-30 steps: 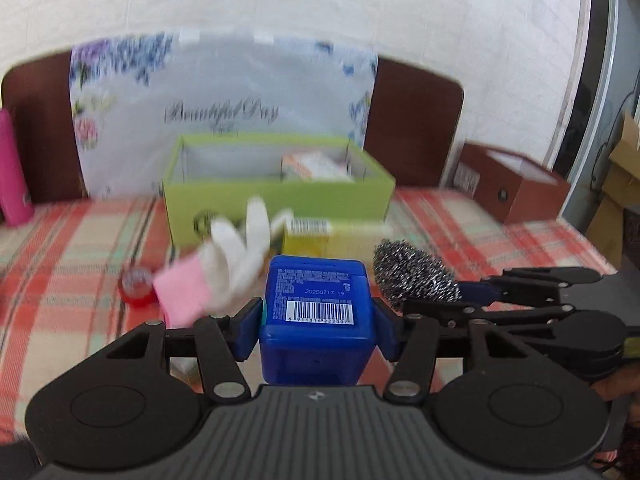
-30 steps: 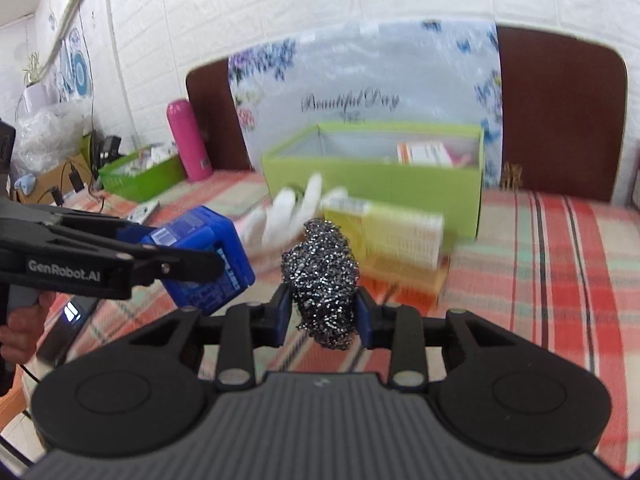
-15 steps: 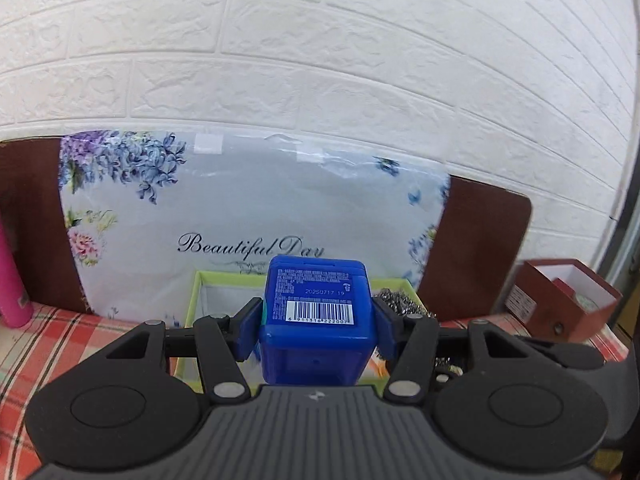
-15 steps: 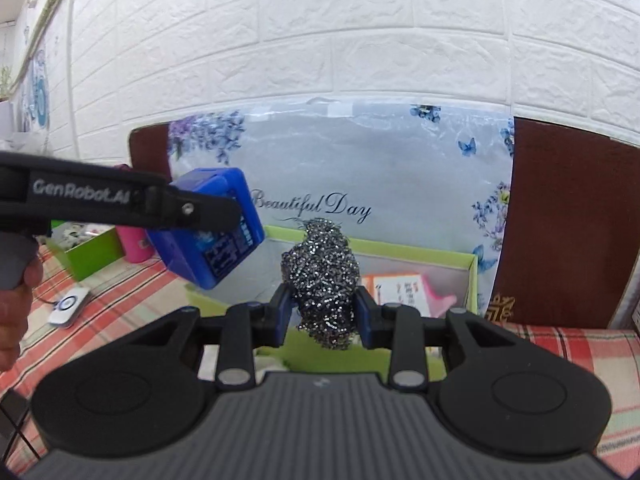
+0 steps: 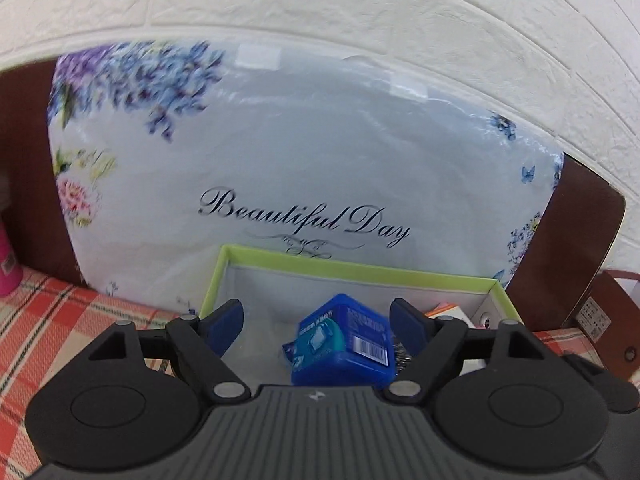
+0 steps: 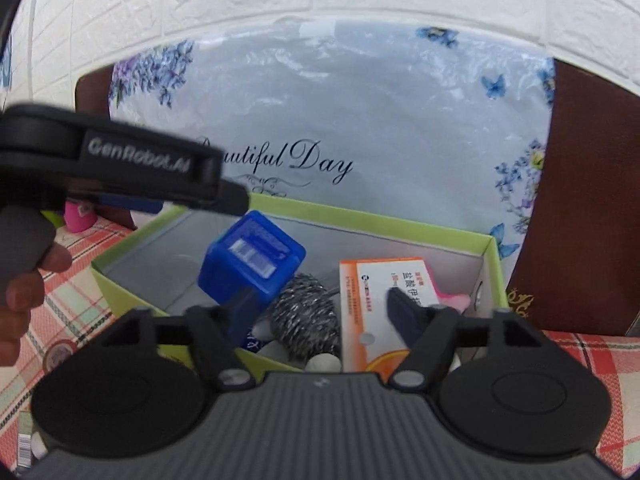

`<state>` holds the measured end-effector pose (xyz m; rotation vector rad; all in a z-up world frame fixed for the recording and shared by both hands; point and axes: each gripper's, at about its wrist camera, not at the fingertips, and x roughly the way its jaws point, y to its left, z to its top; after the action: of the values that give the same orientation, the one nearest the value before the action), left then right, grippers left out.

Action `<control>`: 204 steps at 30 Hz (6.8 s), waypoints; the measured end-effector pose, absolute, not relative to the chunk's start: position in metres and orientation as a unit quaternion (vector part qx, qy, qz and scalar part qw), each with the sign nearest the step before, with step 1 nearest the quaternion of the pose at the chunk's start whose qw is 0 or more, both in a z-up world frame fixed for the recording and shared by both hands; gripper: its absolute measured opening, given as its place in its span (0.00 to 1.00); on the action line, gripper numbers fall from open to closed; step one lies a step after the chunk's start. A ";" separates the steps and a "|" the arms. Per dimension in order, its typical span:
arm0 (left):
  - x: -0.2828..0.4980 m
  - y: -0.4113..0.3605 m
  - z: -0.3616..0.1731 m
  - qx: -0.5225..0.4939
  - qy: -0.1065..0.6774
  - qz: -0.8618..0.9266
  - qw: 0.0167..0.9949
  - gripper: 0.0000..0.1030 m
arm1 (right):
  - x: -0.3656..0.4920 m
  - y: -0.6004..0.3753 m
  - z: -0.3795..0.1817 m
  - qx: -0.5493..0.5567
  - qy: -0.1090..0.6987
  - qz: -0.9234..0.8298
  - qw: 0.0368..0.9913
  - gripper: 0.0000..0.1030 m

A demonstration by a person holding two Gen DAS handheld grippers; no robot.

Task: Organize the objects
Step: 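Carry the blue box and steel wool into the lime-green box and release both, then withdraw both grippers from the lime-green box back over the table, then grasp the small green-gold box with the left gripper while the right gripper grasps the tan box, then carry the green-gold box and tan box into the lime-green box and release both, then withdraw both grippers and move toward the glove and yellow medicine box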

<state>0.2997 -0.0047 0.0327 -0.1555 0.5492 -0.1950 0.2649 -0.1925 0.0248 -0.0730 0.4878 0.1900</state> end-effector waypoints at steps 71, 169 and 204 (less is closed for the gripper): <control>0.115 0.066 -0.056 -0.140 0.389 -0.073 0.908 0.24 | 0.144 -0.225 -0.037 -0.059 0.300 0.144 0.941 0.93; 0.189 -0.019 0.059 -0.045 0.276 -0.083 0.957 0.87 | 0.153 -0.229 0.061 0.015 0.178 0.104 0.978 1.00; 0.094 -0.005 -0.027 -0.020 0.368 -0.059 0.928 0.87 | 0.077 -0.227 -0.004 0.016 0.246 0.114 0.962 1.00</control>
<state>0.0935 -0.0051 -0.0268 -0.0416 0.7543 -0.1206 0.0768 -0.2270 -0.0036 0.0325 0.4976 0.2309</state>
